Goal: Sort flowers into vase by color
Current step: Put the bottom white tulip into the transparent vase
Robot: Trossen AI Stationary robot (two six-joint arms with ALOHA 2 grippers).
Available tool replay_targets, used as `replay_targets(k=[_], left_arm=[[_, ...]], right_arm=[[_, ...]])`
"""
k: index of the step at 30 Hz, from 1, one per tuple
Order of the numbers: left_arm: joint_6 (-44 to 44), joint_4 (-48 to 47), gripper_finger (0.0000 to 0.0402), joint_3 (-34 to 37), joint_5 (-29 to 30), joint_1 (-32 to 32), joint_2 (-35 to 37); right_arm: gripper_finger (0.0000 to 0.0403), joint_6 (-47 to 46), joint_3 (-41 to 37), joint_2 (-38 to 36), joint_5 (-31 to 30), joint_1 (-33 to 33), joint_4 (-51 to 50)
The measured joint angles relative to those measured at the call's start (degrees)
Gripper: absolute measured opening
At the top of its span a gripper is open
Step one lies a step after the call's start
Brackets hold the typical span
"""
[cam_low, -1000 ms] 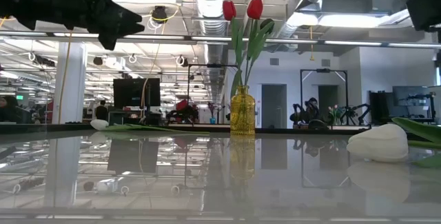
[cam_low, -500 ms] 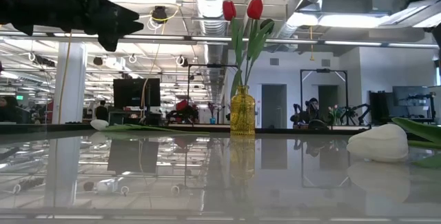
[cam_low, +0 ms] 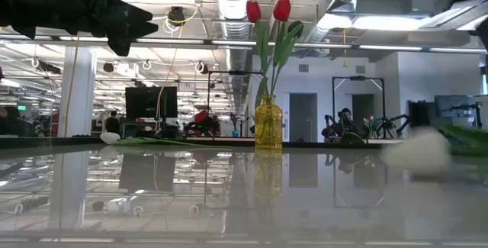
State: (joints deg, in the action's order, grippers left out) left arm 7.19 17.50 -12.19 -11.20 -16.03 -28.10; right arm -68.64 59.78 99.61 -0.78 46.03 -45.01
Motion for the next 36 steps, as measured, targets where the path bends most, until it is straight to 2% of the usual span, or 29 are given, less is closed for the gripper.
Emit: replay_targets(k=[2,4,8,10,12,16,24,27,31,36], left_arm=[[0.2,0.0,0.0139,0.0,0.0,0.0,0.0],[0.3,-0.3,0.0139,0.0,-0.1,0.0,0.0],[0.7,-0.2,0.0139,0.0,-0.1,0.0,0.0],[1.1,-0.1,0.0139,0.0,0.0,0.0,0.0],[1.5,-0.1,0.0139,0.0,0.0,0.0,0.0],[2.9,0.0,0.0139,0.0,0.2,0.0,0.0],[5.3,0.0,0.0139,0.0,1.2,0.0,0.0],[6.1,-0.2,0.0139,0.0,2.2,0.0,0.6],[7.0,-1.9,0.0139,0.0,3.1,0.0,2.6],[7.6,2.1,0.0139,0.0,3.1,0.0,6.1]], right_arm=[[0.0024,-0.4,0.5,-1.9,-5.6,-0.3,0.8],[0.0033,0.9,0.6,-3.5,-13.8,-0.8,3.2],[0.003,12.2,0.5,-5.5,-30.6,-2.0,12.0],[0.0022,19.7,0.6,-6.3,-35.6,-3.5,17.9],[0.0019,28.3,0.6,-6.6,-36.9,-5.6,24.2],[0.0026,45.7,0.6,-6.6,-35.7,-9.7,38.7],[0.0024,70.3,0.6,-6.5,-16.5,-18.8,63.0],[0.0025,75.1,0.6,-6.5,-10.2,-22.2,71.1],[0.0025,76.2,0.6,-6.5,-3.4,-25.9,78.4],[0.0025,77.3,0.8,-6.5,-2.4,-30.6,83.3]])
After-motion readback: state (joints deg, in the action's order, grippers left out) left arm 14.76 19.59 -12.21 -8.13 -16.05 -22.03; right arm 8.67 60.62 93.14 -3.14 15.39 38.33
